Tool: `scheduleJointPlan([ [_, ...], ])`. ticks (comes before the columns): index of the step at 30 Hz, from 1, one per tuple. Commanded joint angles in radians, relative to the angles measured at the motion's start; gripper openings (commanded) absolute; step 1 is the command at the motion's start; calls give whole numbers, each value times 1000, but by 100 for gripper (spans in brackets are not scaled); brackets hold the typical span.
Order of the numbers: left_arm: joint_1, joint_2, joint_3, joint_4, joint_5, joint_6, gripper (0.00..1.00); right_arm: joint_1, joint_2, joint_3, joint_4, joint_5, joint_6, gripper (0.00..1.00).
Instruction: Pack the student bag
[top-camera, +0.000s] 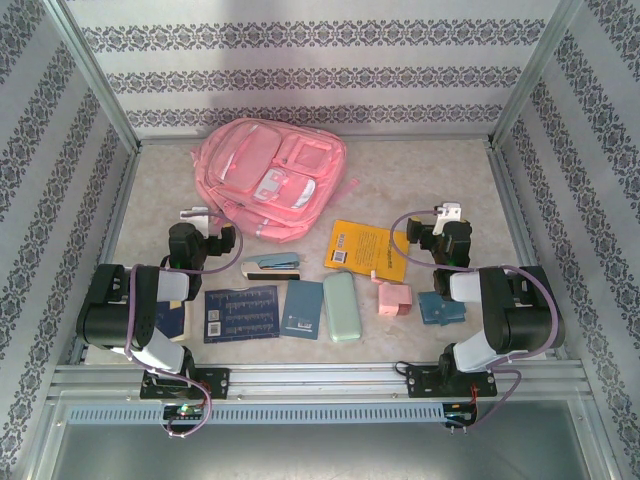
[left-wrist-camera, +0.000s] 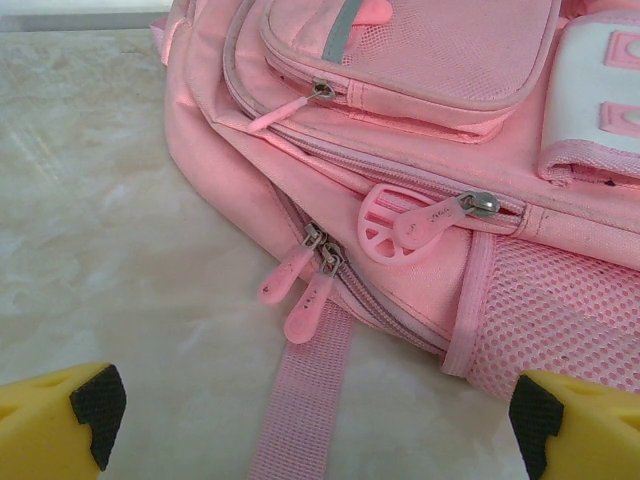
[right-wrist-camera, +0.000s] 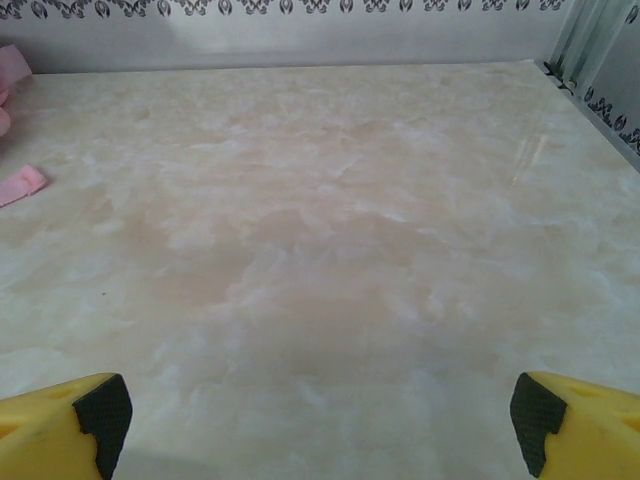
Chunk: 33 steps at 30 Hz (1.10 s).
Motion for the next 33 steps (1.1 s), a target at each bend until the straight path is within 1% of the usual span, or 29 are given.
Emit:
scheduleJointPlan([
  [1, -1, -72, 62, -136, 24, 23, 99, 40, -99, 102, -191, -22, -63, 98],
  [2, -9, -120, 81, -209, 7, 28, 99, 56, -143, 181, -395, -25, -94, 98],
  [4, -36, -221, 80, -259, -22, 55, 99, 88, -189, 277, -575, -44, -143, 98],
  [6, -88, -358, 96, -347, -49, 89, 99, 146, -265, 298, -606, -44, -152, 98],
  [8, -154, -491, 141, -498, -86, 62, 99, 246, -359, 299, -594, -12, -155, 98],
  [10, -200, -601, 222, -680, -117, -32, 99, 355, -428, 327, -632, 16, -135, 98],
  [12, -241, -685, 299, -826, -146, -166, 99, 465, -474, 391, -735, 35, -95, 98],
  [14, -304, -730, 407, -1025, -204, -278, 100, 578, -507, 477, -892, 52, -62, 98],
  [16, -358, -715, 544, -1228, -156, -271, 100, 660, -534, 548, -1016, 58, -8, 98],
  [17, -396, -689, 632, -1351, -172, -302, 99, 707, -545, 589, -1078, 89, 12, 98],
  [19, -409, -617, 785, -1582, -194, -393, 99, 782, -547, 675, -1202, 197, 70, 98],
  [21, -407, -537, 922, -1864, -349, -593, 99, 783, -527, 803, -1390, 255, 239, 98],
  [22, -400, -509, 954, -1911, -372, -596, 99, 759, -514, 895, -1553, 236, 325, 98],
  [23, -386, -501, 938, -1871, -294, -530, 99, 716, -510, 935, -1596, 166, 322, 98],
  [24, -378, -491, 921, -1837, -246, -504, 99, 676, -512, 939, -1598, 112, 321, 98],
  [25, -373, -461, 922, -1832, -240, -509, 99, 622, -519, 925, -1588, 57, 378, 98],
  [27, -354, -373, 964, -1849, -239, -525, 99, 495, -527, 877, -1534, -167, 473, 98],
  [28, -337, -320, 989, -1849, -225, -524, 99, 451, -509, 874, -1545, -229, 517, 98],
  [30, -282, -239, 1014, -1802, -159, -529, 99, 426, -472, 896, -1606, -271, 530, 98],
  [32, -186, -171, 1002, -1701, -70, -570, 99, 432, -471, 861, -1592, -243, 571, 98],
  [33, -149, -138, 997, -1648, -32, -582, 99, 422, -464, 851, -1596, -256, 582, 98],
])
